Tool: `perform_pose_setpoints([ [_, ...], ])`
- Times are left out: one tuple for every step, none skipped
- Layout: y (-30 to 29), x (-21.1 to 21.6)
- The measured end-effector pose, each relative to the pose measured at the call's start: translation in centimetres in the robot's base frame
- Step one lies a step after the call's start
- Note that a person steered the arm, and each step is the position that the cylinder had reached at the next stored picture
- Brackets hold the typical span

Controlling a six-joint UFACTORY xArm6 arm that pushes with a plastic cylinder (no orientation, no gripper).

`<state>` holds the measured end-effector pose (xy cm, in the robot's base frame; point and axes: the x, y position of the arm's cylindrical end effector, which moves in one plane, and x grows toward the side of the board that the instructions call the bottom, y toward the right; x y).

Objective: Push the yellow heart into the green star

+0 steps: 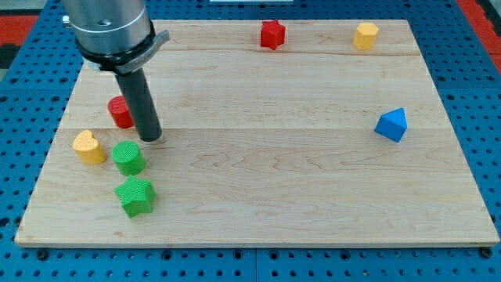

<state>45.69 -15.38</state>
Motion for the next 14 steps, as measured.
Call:
perform_pose_setpoints([
  [-0.2, 0.5],
  [-0.4, 0.7],
  [-0.4, 0.7],
  [-1.0, 0.7],
  [-3.7, 0.7],
  [-5.8, 0.7],
  [-7.5, 0.7],
  [-7.5, 0.5],
  [-9.4, -1.3],
  [-11.3, 0.4],
  [-11.4, 2.3],
  [-11.4, 5.0],
  [-9.9, 5.8],
  [-11.4, 2.8],
])
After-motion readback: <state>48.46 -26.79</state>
